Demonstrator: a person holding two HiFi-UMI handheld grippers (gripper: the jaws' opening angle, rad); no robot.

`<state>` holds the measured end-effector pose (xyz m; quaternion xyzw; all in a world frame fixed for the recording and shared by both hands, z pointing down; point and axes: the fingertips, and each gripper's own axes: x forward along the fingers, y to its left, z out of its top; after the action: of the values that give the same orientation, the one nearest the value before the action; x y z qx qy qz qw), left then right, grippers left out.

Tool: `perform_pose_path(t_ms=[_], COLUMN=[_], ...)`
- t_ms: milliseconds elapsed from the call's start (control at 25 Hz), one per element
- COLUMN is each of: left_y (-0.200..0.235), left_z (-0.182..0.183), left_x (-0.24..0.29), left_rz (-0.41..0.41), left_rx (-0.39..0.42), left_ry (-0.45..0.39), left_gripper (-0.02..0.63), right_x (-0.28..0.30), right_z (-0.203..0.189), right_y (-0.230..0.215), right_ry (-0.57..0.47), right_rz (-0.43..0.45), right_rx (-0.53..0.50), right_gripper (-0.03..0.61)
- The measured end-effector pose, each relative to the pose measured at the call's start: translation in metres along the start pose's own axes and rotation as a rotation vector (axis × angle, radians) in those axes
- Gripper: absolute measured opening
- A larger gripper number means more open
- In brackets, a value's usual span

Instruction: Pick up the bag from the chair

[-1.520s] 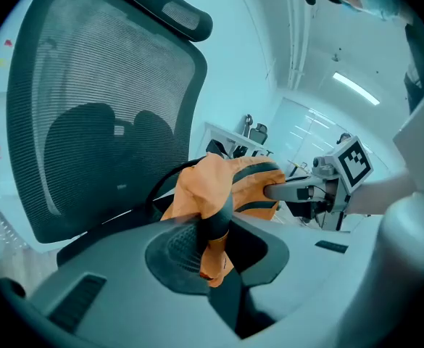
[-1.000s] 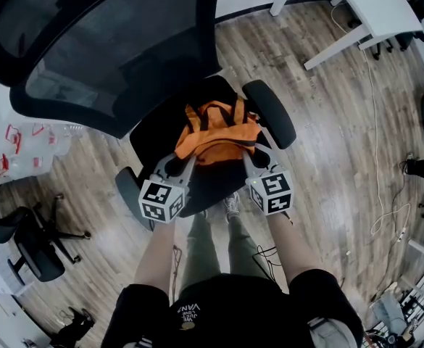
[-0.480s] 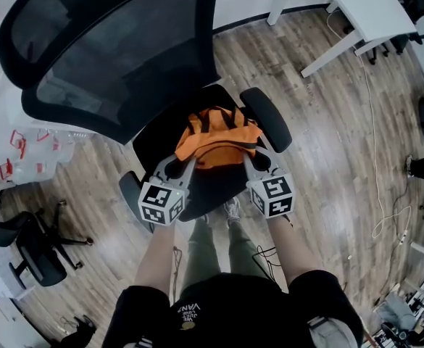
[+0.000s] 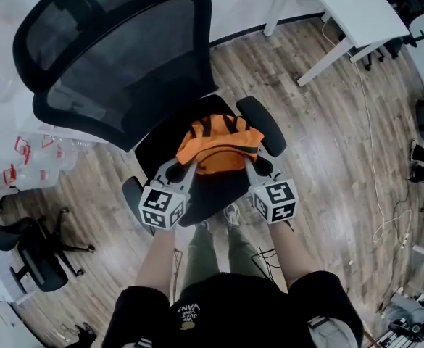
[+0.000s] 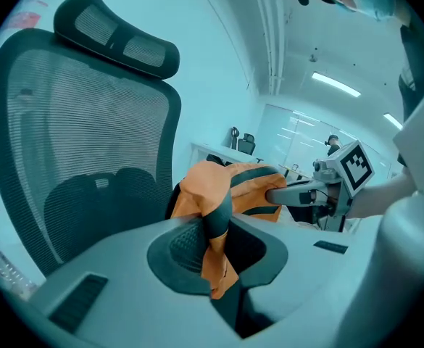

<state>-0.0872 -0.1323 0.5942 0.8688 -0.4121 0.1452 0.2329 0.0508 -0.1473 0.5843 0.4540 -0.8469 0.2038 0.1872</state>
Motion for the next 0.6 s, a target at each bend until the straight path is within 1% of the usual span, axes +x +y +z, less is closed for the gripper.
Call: perform_pose_path(t_ms=[360,600], left_y=[-0.009,-0.014], left_z=[0.026,0.050], left_x=[-0.018,-0.026], left_rz=[-0.002,0.005], left_rx=[0.047,0.074], left_ry=[-0.033,-0.062], left_gripper=[0.047,0.046], right_x=[-0.016,-0.026], right_z=[0.022,0.041], right_y=[0.009,0.011], right_ry=[-0.037,-0.058], right_rz=[0.000,0.003], right_rx=[-0.007,-0.012], right_gripper=[0.000,0.000])
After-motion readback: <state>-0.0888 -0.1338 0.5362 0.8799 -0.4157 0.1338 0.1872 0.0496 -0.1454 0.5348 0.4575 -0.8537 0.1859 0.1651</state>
